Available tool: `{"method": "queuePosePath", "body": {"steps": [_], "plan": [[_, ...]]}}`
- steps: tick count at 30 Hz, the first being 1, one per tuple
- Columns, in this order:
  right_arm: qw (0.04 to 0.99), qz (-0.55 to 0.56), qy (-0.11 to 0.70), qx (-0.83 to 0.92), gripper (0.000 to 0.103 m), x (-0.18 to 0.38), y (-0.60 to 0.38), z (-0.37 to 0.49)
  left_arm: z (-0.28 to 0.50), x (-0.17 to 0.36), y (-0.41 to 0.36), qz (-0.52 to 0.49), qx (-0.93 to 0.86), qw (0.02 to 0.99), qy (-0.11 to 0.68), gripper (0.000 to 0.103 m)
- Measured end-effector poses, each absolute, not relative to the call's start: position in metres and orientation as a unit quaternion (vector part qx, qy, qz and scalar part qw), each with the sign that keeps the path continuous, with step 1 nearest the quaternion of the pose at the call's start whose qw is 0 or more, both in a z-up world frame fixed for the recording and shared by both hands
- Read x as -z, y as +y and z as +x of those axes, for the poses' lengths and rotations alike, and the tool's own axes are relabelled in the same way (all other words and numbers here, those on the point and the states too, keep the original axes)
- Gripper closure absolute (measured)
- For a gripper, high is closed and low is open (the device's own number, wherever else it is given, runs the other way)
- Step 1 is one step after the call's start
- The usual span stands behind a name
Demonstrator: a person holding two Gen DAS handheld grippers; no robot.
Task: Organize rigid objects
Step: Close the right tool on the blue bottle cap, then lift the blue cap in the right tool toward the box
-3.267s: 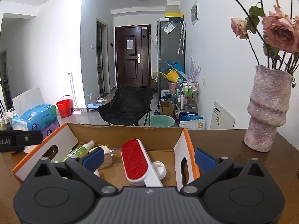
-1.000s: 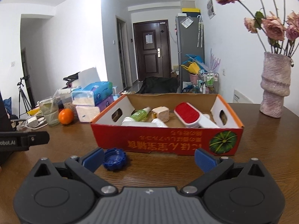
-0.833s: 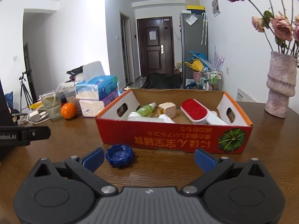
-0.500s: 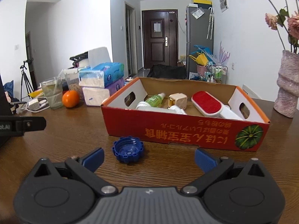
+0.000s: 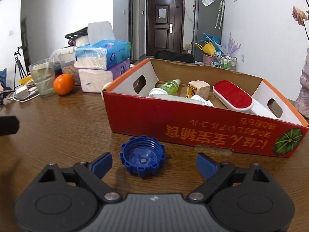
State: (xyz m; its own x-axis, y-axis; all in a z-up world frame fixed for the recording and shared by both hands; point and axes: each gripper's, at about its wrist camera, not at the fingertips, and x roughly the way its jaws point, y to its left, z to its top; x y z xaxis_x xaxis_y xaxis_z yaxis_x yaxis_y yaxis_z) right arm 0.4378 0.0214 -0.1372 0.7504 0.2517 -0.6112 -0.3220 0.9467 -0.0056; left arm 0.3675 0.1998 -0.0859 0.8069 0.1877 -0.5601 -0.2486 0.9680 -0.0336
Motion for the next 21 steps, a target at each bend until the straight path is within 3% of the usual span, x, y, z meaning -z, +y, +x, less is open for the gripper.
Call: {"method": "queuePosePath", "body": {"steps": [4,11,21], "plan": [[0.933,-0.052,0.323,-0.150,0.019,0.140,0.026,0.446,0.370,0.088,0.201,-0.051,-0.116,0.948,0.291,0.000],[0.928,-0.047,0.331,-0.164,0.050,0.143,0.031,0.457,0.373,0.090,0.202,-0.049,-0.116,0.948,0.294,0.000],[0.934,-0.043,0.309,-0.174,0.050,0.135,0.028,0.449,0.384,0.097,0.201,-0.042,-0.113,0.947,0.299,0.000]]}}
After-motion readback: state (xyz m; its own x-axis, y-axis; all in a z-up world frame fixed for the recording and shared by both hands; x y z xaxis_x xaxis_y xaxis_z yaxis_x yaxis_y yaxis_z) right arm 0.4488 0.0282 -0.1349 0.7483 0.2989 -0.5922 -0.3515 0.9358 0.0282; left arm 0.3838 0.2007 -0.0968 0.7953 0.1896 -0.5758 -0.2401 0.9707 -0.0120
